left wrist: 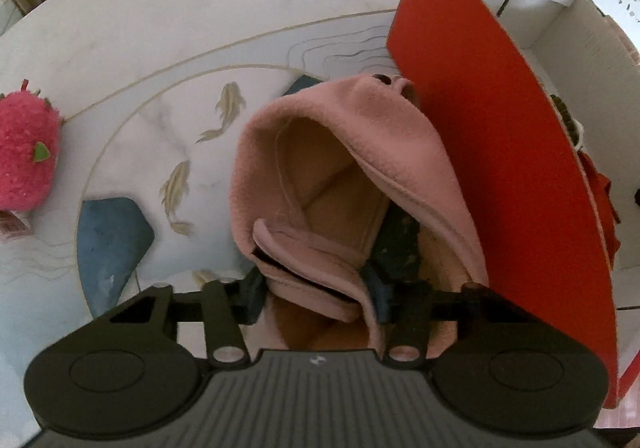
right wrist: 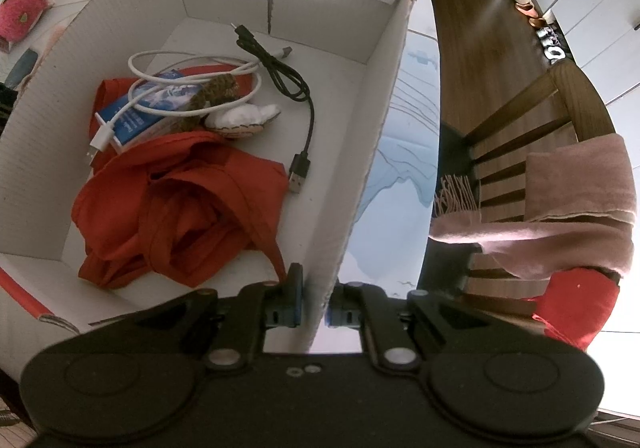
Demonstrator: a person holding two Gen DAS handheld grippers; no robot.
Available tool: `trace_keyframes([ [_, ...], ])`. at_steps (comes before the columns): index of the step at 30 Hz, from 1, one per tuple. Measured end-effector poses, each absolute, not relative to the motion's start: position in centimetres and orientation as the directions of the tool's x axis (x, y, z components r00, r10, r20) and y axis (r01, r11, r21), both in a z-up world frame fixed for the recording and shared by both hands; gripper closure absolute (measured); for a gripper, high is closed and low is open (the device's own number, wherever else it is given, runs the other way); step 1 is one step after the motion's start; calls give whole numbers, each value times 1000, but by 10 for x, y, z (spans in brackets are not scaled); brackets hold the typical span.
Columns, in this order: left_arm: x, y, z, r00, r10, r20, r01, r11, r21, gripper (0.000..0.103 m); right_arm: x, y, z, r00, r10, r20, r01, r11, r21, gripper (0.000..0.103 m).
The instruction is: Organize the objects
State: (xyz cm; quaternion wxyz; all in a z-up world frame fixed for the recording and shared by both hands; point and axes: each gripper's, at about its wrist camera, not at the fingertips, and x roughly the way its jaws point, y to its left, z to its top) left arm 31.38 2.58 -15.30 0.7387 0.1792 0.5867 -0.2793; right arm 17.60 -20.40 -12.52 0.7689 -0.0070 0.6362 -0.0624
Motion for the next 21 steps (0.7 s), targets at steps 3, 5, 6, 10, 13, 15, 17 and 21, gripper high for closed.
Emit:
trace_keyframes([
  [3,309,25,-148,173,-202,-964,634,772,-48,88,176,-204,-125,183,-105,-978,87,992,-90,95],
  [5,308,28,-145,173,-216,-961,625,778,-63,89,176,-204,-125,183,-106,-977,87,992,-92,95],
  [6,307,29,-142,176,-225,-958,621,781,-69,90,176,-204,-125,183,-105,-977,86,992,-91,95],
  [10,305,42,-118,186,-289,-939,605,787,-122,91,176,-204,-125,185,-104,-977,87,992,-89,95],
  [13,302,52,-89,208,-348,-914,593,788,-165,91,175,-204,-125,186,-105,-977,85,992,-91,95],
  [15,299,57,-66,232,-381,-895,595,783,-179,92,175,-204,-125,186,-105,-977,84,992,-91,95],
  [17,297,59,-43,256,-416,-872,597,778,-196,92,176,-204,-125,185,-105,-977,83,992,-91,95],
  [21,295,60,5,286,-486,-826,610,757,-234,92,176,-203,-126,185,-109,-977,79,992,-96,95],
])
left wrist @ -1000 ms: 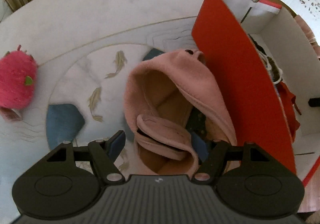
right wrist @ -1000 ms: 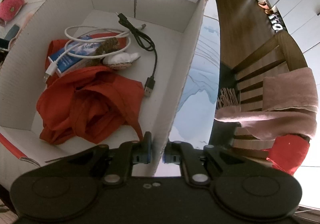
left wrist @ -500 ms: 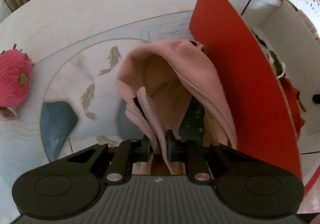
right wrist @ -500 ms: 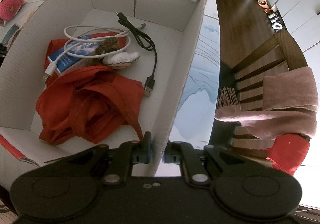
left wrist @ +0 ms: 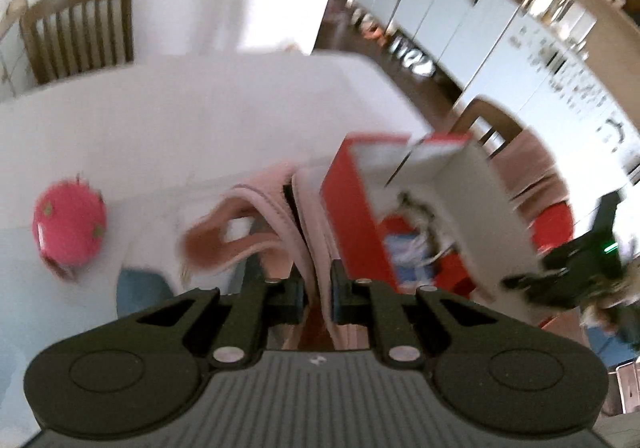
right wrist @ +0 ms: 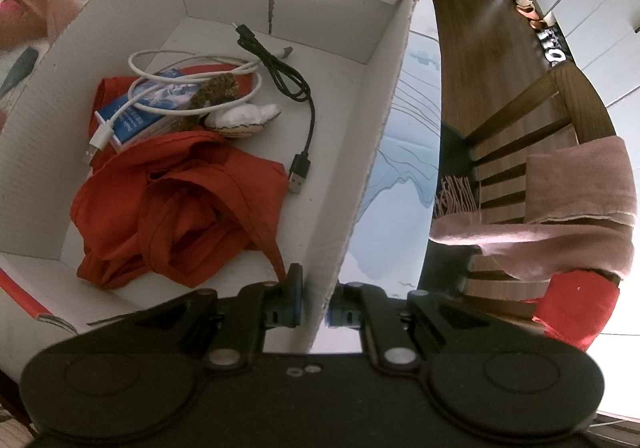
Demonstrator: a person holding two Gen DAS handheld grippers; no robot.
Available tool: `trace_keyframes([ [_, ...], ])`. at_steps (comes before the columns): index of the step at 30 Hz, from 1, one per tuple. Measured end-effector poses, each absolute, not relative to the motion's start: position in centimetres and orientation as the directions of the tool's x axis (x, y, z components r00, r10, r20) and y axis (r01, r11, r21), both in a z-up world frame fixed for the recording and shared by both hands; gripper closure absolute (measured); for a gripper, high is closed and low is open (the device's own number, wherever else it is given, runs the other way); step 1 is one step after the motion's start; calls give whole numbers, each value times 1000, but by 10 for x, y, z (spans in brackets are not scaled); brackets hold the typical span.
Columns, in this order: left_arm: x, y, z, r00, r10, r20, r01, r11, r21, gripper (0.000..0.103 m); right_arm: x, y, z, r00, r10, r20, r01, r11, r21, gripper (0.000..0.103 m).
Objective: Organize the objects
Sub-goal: 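Carry the pink cloth with the left gripper into the box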
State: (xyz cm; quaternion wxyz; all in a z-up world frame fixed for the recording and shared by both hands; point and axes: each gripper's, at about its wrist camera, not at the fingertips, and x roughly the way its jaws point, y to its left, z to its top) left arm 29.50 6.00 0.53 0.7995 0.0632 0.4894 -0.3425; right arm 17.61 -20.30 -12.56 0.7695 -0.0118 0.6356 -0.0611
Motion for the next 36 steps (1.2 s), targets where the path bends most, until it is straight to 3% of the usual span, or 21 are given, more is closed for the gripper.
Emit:
trace_keyframes([
  [9,280,31,95,303,-602,-739,705,663,-251,92,176,-203,-127,185,-109,-977,74,993,-97,95],
  [16,257,-19,117,249,-654,-714,796,558,-234,92,176,-204,-126,187,-105,-977,79,993,-91,95],
  [24,245,-71,91,169,-671,-721,847,474,-242,92,176,-204,-126,192,-100,-976,85,993,-85,95],
  [36,236,-110,6,49,-618,-785,865,419,-276,92,175,-203,-126,195,-99,-976,79,993,-85,95],
])
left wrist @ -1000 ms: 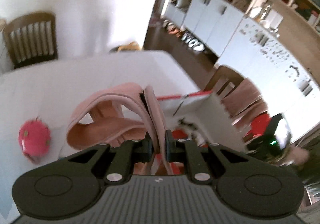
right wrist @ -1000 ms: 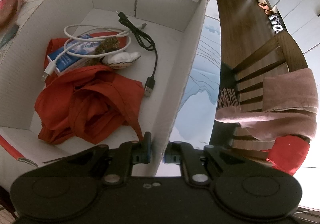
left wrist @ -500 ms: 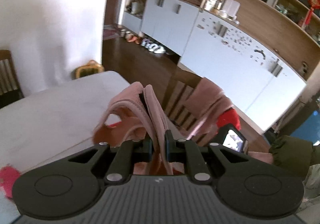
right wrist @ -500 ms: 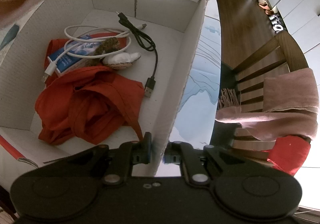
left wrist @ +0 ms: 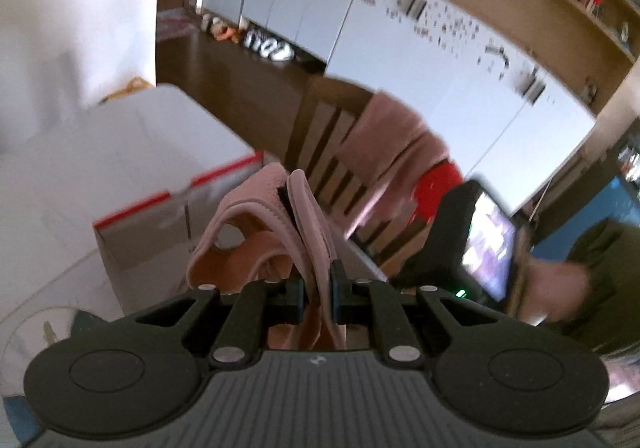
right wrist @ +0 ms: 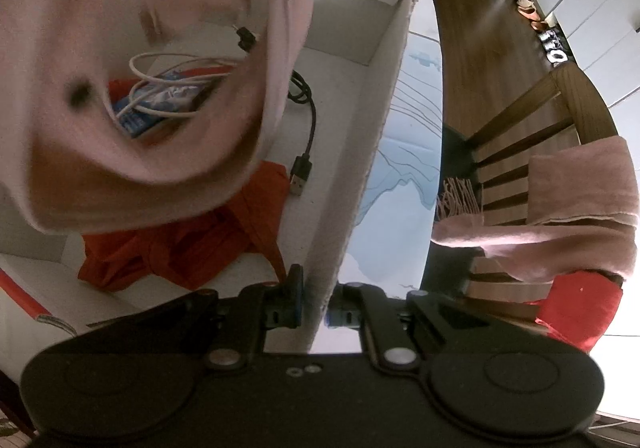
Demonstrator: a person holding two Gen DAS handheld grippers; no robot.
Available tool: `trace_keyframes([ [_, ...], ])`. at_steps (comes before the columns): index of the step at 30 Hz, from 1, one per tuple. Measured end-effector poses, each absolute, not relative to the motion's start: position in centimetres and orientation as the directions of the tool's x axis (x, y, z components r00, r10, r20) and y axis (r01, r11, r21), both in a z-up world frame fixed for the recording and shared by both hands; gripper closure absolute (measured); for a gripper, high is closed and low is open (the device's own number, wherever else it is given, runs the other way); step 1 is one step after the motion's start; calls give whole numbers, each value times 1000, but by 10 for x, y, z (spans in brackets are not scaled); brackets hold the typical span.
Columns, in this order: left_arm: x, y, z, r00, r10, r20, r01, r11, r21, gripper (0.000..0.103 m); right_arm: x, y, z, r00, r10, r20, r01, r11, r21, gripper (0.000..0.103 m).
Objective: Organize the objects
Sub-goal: 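Carry the pink cloth with the left gripper into the box, then open the left gripper to release the pink cloth into the box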
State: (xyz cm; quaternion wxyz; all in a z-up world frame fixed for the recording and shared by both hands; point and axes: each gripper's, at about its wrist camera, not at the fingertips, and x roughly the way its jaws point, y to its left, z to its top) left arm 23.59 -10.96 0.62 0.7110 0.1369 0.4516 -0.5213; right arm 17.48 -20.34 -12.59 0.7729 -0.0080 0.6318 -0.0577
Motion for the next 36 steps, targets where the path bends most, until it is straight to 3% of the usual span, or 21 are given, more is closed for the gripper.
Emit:
trace_keyframes([
  [24,233,-141,-100,-52,-417,-908,858,446,-254,91,175,-204,-125,194,-98,-976,74,994,-85,95],
  [29,233,-140,-107,-47,-391,-919,855,459,-240,87,175,-203,-125,194,-99,-976,74,994,-87,95],
  [32,232,-139,-106,-36,-387,-921,858,461,-227,73,175,-203,-125,194,-100,-976,73,994,-87,95],
  [34,231,-138,-106,-35,-388,-921,863,453,-224,47,176,-204,-125,193,-100,-976,73,993,-88,95],
  [36,230,-136,-104,-34,-397,-917,868,444,-224,40,176,-204,-125,192,-101,-976,73,993,-88,95],
])
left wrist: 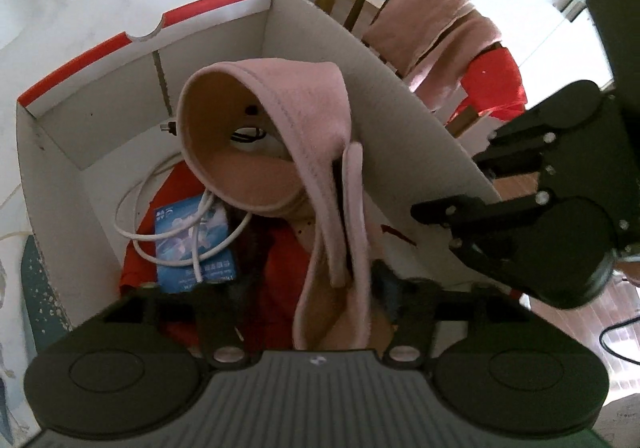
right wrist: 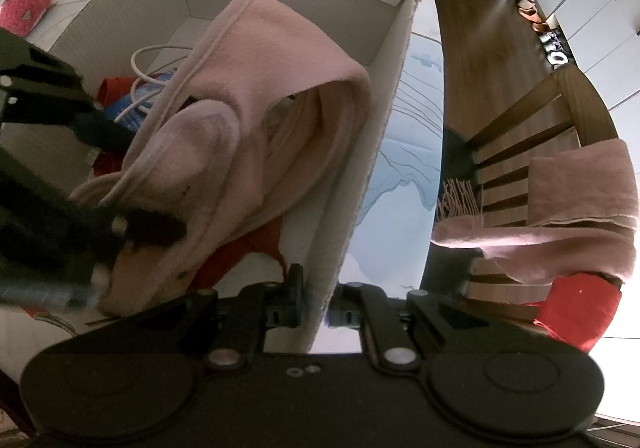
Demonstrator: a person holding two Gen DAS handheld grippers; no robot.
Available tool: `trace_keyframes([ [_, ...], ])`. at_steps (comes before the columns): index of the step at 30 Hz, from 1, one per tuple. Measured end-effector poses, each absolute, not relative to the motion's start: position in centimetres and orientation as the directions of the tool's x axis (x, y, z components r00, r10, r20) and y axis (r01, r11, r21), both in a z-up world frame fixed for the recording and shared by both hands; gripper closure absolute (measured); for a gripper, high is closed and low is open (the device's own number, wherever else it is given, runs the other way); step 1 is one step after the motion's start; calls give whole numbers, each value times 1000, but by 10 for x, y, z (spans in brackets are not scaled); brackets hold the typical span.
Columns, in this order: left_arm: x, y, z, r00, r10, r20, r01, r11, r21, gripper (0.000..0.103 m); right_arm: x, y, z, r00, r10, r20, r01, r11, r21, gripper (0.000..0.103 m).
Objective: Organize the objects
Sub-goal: 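Open the left gripper to release the pink cloth into the box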
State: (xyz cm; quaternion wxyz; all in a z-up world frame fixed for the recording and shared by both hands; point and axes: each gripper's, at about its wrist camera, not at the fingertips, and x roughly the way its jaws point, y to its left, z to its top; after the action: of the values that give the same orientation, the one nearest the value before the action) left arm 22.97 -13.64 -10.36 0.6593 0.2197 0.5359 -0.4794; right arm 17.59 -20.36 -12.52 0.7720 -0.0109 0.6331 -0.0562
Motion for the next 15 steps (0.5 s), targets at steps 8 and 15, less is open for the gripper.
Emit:
trace_keyframes([
  [8,231,-124,-87,-9,-439,-898,856,460,-234,39,177,-203,-125,187,-104,-977,74,993,-91,95],
  [15,229,-103,-55,26,-500,-865,854,461,-241,39,178,-202,-125,181,-110,-977,76,992,-98,95],
])
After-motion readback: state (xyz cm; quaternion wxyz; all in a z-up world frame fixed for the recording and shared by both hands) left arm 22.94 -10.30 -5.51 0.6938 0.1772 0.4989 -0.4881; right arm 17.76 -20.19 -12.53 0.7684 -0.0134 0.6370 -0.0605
